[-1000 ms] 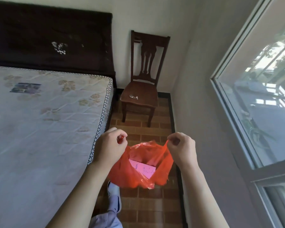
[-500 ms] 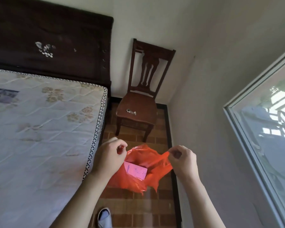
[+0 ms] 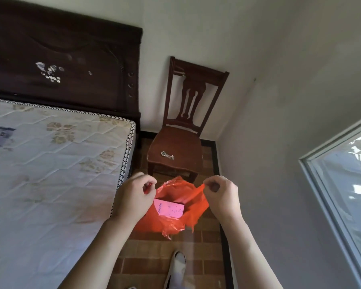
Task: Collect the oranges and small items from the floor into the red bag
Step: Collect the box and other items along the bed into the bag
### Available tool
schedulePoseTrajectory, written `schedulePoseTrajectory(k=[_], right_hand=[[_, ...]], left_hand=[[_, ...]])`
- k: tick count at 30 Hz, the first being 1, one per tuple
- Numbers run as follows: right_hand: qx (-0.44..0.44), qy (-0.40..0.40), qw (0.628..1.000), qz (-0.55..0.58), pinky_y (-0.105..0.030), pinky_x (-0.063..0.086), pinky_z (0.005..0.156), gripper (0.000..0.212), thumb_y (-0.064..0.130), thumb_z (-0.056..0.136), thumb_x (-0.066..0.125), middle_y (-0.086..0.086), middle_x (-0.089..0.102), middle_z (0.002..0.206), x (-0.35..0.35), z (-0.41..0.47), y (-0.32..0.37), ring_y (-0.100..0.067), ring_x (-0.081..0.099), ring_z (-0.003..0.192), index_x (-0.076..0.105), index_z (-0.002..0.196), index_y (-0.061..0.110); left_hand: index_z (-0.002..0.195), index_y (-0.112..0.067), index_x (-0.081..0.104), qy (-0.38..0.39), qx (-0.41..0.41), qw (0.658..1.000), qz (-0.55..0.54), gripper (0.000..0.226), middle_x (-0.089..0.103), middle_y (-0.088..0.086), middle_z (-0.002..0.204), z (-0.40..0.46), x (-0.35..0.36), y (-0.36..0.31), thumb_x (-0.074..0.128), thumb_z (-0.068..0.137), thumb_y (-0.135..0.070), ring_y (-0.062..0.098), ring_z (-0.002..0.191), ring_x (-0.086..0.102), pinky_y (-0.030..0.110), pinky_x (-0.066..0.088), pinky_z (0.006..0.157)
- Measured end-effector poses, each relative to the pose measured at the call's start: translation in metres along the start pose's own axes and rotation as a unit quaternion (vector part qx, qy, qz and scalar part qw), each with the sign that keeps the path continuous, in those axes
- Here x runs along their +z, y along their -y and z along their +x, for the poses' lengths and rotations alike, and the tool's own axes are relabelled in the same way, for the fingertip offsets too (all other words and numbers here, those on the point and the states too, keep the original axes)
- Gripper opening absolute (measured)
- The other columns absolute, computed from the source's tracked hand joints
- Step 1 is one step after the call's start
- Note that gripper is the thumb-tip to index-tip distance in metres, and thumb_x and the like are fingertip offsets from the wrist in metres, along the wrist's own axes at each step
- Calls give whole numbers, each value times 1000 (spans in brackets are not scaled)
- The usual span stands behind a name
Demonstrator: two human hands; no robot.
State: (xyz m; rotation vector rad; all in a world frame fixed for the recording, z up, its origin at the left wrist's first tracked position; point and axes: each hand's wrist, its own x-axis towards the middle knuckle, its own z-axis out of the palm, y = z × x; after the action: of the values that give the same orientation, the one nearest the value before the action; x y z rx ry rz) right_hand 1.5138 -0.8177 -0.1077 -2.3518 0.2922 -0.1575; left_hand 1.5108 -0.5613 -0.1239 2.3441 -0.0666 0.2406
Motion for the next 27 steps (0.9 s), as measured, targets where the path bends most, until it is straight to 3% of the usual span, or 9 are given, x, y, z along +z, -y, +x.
schedulePoseTrajectory(k=[10, 16, 27], right_hand=[[-5, 119, 993, -8, -7, 43, 65, 21, 3, 78, 68, 13, 68, 80, 59, 124, -67, 0, 61, 75, 77, 83, 22], [11, 190, 981, -31, -10, 44, 62, 27, 1, 77, 66, 17, 67, 79, 108, 160, -128, 0, 62, 74, 71, 76, 28], [12, 168, 986, 5, -8, 46, 66, 31, -3, 79, 71, 17, 70, 84, 198, 190, -212, -6, 66, 79, 74, 81, 28]], left_hand=[[85, -24, 75, -4, -72, 997, 31, 25, 64, -16, 79, 84, 84, 36, 80, 76, -2, 4, 69, 62, 21, 51, 64], [86, -18, 74, -25, -67, 997, 13, 25, 66, -12, 84, 105, 148, 76, 78, 77, 5, 8, 72, 66, 34, 57, 62], [89, -18, 75, -16, -81, 996, 16, 21, 64, -11, 83, 118, 231, 182, 76, 82, 1, 9, 71, 65, 29, 55, 65]])
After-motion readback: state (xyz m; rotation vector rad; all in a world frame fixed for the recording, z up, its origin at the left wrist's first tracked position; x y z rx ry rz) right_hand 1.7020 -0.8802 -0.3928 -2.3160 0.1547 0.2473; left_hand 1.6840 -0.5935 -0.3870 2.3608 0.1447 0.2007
